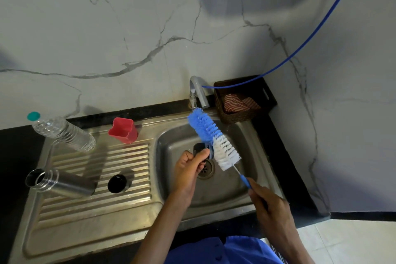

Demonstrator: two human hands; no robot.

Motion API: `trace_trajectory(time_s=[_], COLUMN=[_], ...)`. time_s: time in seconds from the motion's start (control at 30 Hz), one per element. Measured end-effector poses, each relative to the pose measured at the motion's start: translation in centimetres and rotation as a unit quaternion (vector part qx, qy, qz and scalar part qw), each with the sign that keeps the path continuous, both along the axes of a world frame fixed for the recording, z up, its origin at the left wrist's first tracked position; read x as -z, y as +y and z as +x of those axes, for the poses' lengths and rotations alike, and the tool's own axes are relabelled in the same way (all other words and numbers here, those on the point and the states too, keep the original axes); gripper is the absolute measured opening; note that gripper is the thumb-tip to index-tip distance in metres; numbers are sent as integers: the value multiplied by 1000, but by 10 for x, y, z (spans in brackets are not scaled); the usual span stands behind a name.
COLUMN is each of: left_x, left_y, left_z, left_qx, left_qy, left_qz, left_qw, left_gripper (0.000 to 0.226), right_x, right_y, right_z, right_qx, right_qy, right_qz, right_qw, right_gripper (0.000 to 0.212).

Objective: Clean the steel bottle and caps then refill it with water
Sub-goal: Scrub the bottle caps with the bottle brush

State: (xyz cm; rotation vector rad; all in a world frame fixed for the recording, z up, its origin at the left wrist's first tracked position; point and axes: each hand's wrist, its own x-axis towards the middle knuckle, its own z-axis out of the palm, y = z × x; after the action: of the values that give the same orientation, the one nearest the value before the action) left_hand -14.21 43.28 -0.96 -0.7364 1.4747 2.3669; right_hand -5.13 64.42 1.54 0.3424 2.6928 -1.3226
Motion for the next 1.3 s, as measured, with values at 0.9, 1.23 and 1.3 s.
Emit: trace_trajectory(time_s=[0.9, 1.23, 1.3], left_x=[9, 25, 23], left_y=[-33, -55, -47], left_z=[-16, -13, -13], left_qx=[-56, 204, 186], left_qy=[152, 317, 284], left_qz=[-308, -496, -517], left_qw=[937, 782, 786], left_gripper=[54, 53, 52], right_x=[-12, -9, -7], right_y=[-16, -20, -20], right_z=[-6, -16, -14], right_qx=[-53, -70, -63], right_qy=[-77, -76, -65], right_qz=[65, 162, 179], right_qw=[993, 981, 980], right_gripper=[29, 29, 30])
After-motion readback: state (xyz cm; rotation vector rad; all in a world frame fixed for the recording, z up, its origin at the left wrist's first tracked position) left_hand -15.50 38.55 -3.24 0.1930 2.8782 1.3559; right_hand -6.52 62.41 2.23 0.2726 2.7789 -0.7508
